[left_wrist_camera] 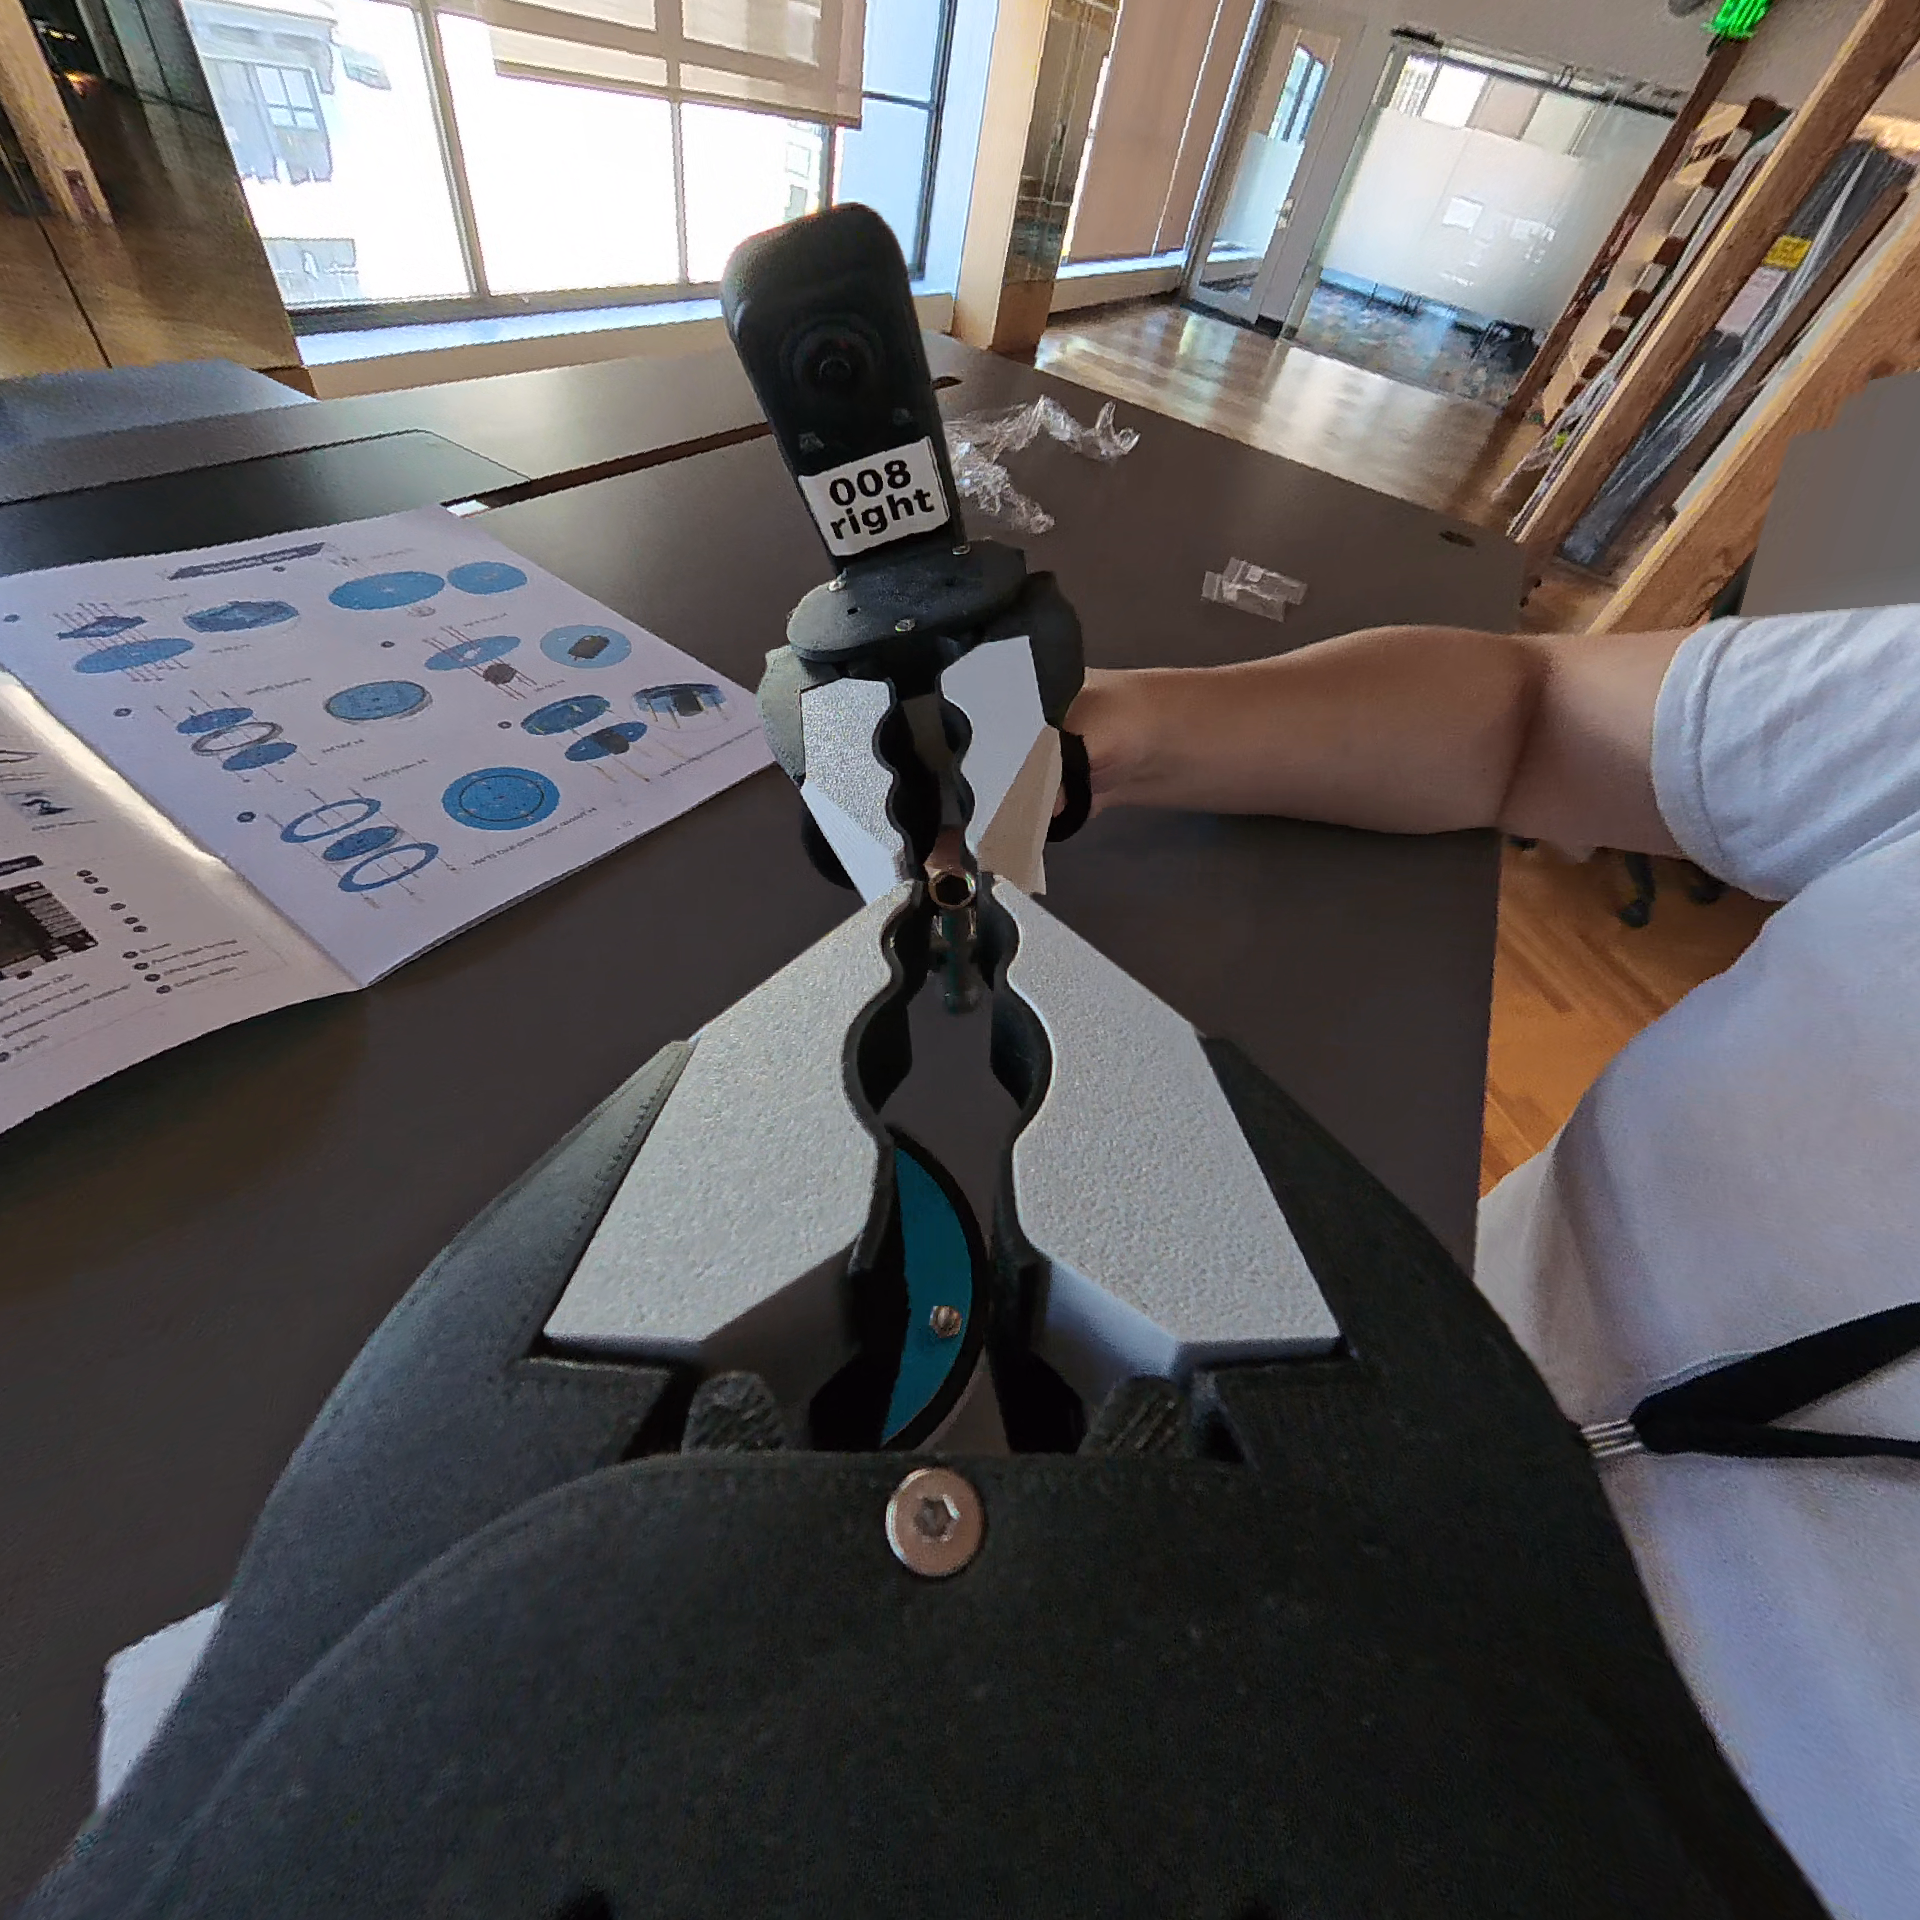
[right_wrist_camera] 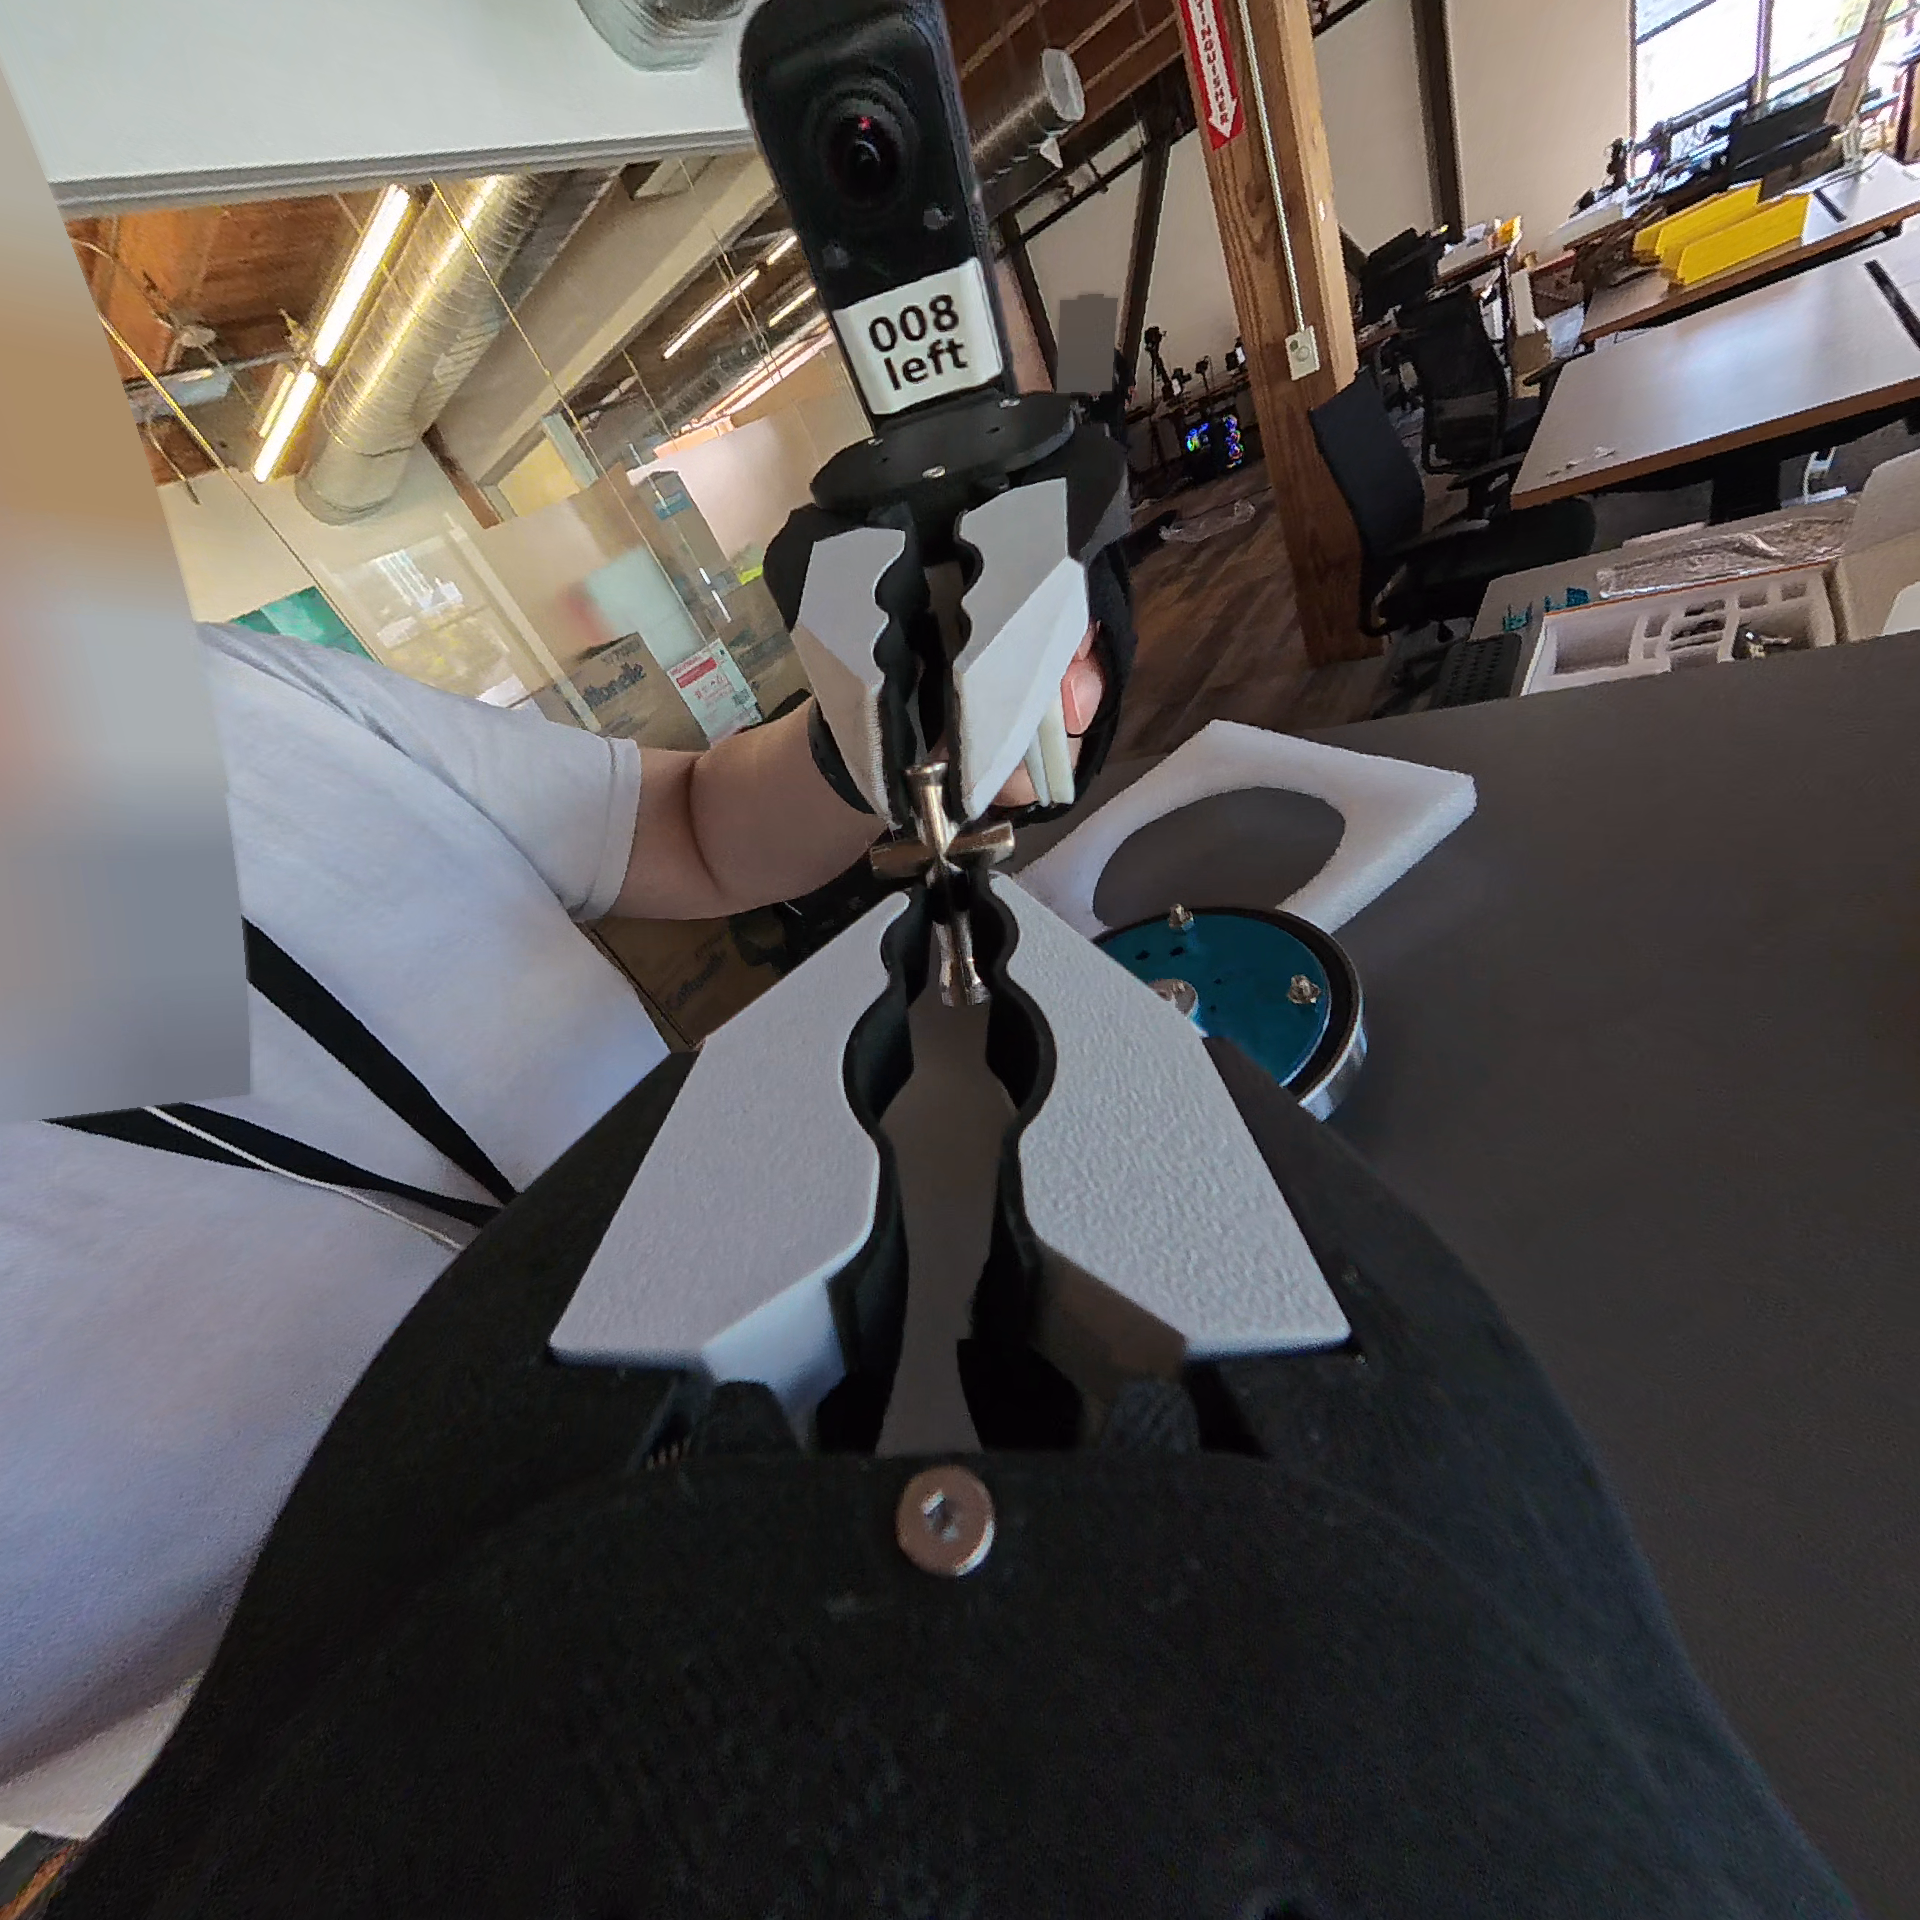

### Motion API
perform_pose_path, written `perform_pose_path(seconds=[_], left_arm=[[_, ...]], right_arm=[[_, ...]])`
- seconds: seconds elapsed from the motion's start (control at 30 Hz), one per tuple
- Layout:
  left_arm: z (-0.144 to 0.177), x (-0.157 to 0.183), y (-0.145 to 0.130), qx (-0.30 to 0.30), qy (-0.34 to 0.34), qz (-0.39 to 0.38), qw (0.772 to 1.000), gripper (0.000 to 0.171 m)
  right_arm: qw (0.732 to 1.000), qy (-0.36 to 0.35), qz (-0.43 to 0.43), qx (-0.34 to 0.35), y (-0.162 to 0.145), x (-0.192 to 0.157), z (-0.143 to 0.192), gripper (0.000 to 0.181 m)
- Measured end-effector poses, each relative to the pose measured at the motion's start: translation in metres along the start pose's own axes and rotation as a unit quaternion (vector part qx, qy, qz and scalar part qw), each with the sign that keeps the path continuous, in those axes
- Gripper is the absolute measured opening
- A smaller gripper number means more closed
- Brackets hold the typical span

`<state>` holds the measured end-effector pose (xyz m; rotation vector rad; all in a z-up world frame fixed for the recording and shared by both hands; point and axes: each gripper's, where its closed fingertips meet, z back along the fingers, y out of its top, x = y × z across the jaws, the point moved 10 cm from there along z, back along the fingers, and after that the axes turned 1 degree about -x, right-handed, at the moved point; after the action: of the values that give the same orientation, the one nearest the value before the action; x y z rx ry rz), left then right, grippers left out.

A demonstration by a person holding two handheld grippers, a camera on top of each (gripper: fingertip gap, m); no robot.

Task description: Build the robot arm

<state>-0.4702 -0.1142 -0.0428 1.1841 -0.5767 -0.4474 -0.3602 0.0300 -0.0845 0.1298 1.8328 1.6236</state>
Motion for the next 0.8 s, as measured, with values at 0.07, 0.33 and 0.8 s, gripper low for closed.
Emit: perform_pose_path(seconds=[0.07,0.33,0.8], left_arm=[[-0.001,0.003,-0.003,-0.009,0.01,-0.029,0.999,0.007],[-0.008,-0.001,-0.011,-0.082,0.046,-0.072,0.993,0.007],[-0.015,-0.004,-0.023,-0.061,0.047,-0.075,0.994,0.007]], right_arm=[[1.0,-0.001,0.007,-0.012,-0.003,0.002,-0.001,0.006],[0.995,-0.051,0.016,-0.083,-0.007,0.011,-0.009,0.006],[0.982,-0.1,0.05,-0.15,-0.004,0.006,-0.01,0.0]])
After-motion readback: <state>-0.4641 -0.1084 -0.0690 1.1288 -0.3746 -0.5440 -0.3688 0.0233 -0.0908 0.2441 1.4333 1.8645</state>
